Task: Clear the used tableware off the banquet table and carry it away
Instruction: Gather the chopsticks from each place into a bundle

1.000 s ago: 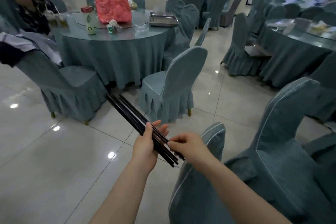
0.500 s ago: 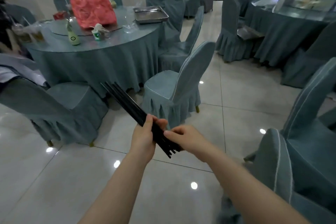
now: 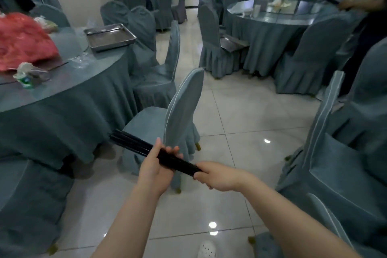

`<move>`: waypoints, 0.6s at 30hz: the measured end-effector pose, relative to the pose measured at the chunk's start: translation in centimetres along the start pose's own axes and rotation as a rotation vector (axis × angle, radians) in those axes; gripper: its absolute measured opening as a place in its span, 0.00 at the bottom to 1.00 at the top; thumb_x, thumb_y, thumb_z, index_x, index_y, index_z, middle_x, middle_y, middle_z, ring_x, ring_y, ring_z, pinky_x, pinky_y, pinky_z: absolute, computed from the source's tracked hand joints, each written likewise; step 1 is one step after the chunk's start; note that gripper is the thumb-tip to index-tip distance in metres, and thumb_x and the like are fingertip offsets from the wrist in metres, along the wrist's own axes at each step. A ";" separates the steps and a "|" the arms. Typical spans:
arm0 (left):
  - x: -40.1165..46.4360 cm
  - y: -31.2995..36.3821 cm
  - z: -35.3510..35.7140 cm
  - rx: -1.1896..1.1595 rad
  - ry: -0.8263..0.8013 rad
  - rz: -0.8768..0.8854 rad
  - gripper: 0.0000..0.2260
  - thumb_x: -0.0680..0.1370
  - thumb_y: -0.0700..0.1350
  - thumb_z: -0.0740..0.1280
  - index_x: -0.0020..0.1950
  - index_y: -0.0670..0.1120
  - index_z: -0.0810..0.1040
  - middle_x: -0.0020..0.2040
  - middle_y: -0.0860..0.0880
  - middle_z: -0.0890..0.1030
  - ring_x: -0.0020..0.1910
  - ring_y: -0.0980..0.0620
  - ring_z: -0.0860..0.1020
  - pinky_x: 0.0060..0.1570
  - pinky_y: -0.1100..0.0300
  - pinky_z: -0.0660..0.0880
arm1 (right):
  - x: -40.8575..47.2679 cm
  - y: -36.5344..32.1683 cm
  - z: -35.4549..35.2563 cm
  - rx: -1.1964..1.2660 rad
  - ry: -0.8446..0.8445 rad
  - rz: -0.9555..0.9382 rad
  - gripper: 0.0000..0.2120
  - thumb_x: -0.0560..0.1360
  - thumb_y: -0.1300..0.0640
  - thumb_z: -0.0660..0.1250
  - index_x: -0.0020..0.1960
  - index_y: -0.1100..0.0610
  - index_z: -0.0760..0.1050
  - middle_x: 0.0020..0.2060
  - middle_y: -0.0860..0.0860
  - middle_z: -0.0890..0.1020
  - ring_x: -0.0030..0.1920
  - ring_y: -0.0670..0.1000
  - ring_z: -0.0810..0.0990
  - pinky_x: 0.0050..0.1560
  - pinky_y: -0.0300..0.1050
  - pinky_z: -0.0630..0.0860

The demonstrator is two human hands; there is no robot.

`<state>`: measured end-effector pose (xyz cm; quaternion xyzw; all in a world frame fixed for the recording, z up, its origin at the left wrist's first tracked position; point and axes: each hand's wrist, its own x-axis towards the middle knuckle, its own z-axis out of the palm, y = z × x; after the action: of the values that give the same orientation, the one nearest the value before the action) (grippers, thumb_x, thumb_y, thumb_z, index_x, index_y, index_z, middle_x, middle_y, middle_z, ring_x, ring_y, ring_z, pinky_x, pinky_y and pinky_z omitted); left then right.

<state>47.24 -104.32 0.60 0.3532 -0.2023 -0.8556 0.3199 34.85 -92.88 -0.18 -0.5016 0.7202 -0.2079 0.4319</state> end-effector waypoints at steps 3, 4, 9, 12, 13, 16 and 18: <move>6.1 0.2 5.3 -0.056 0.038 -0.053 0.19 0.79 0.53 0.63 0.31 0.48 0.63 0.22 0.52 0.65 0.30 0.53 0.70 0.46 0.55 0.73 | 3.3 2.3 -6.4 0.032 0.072 -0.002 0.08 0.79 0.52 0.60 0.41 0.49 0.69 0.35 0.46 0.73 0.33 0.44 0.72 0.36 0.39 0.70; 8.1 0.1 7.1 -0.063 0.044 -0.065 0.20 0.79 0.53 0.63 0.31 0.49 0.61 0.21 0.53 0.64 0.29 0.54 0.68 0.46 0.57 0.72 | 4.1 3.0 -8.6 0.073 0.111 -0.005 0.07 0.78 0.52 0.62 0.41 0.49 0.71 0.35 0.46 0.75 0.32 0.43 0.73 0.36 0.38 0.71; 17.4 -1.3 15.3 -0.006 0.000 -0.090 0.21 0.78 0.54 0.64 0.29 0.49 0.62 0.21 0.53 0.62 0.23 0.55 0.68 0.41 0.58 0.72 | 6.3 7.5 -19.6 0.530 0.346 0.028 0.10 0.78 0.49 0.62 0.51 0.52 0.79 0.41 0.46 0.83 0.40 0.45 0.80 0.42 0.38 0.75; 22.3 -3.0 19.7 0.038 -0.061 -0.136 0.22 0.78 0.55 0.64 0.27 0.48 0.65 0.22 0.53 0.63 0.24 0.54 0.67 0.41 0.57 0.72 | 6.8 11.1 -24.9 0.735 0.537 0.098 0.10 0.80 0.51 0.59 0.55 0.52 0.78 0.45 0.48 0.85 0.43 0.46 0.82 0.47 0.41 0.77; 24.2 -3.6 21.3 0.043 -0.081 -0.159 0.23 0.78 0.55 0.64 0.25 0.48 0.66 0.22 0.53 0.63 0.24 0.54 0.67 0.41 0.56 0.73 | 7.0 12.4 -26.7 0.777 0.597 0.120 0.10 0.80 0.51 0.60 0.55 0.52 0.78 0.45 0.49 0.85 0.43 0.47 0.82 0.47 0.42 0.77; 30.2 -5.4 27.0 0.063 -0.140 -0.228 0.21 0.79 0.55 0.63 0.28 0.48 0.66 0.22 0.53 0.64 0.23 0.54 0.68 0.42 0.56 0.72 | 7.9 16.1 -32.4 0.864 0.779 0.187 0.10 0.81 0.54 0.59 0.54 0.54 0.78 0.45 0.50 0.85 0.43 0.48 0.83 0.48 0.43 0.76; 34.1 -6.8 31.1 0.100 -0.190 -0.273 0.19 0.80 0.55 0.61 0.31 0.48 0.67 0.22 0.53 0.65 0.23 0.54 0.69 0.42 0.57 0.72 | 8.5 18.1 -36.3 0.892 0.893 0.220 0.10 0.81 0.55 0.58 0.54 0.54 0.78 0.46 0.51 0.85 0.43 0.49 0.82 0.48 0.44 0.76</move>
<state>3.05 -119.31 1.34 0.3103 -0.2244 -0.9094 0.1623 -6.14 -97.99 2.68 -0.0618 0.7224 -0.6308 0.2762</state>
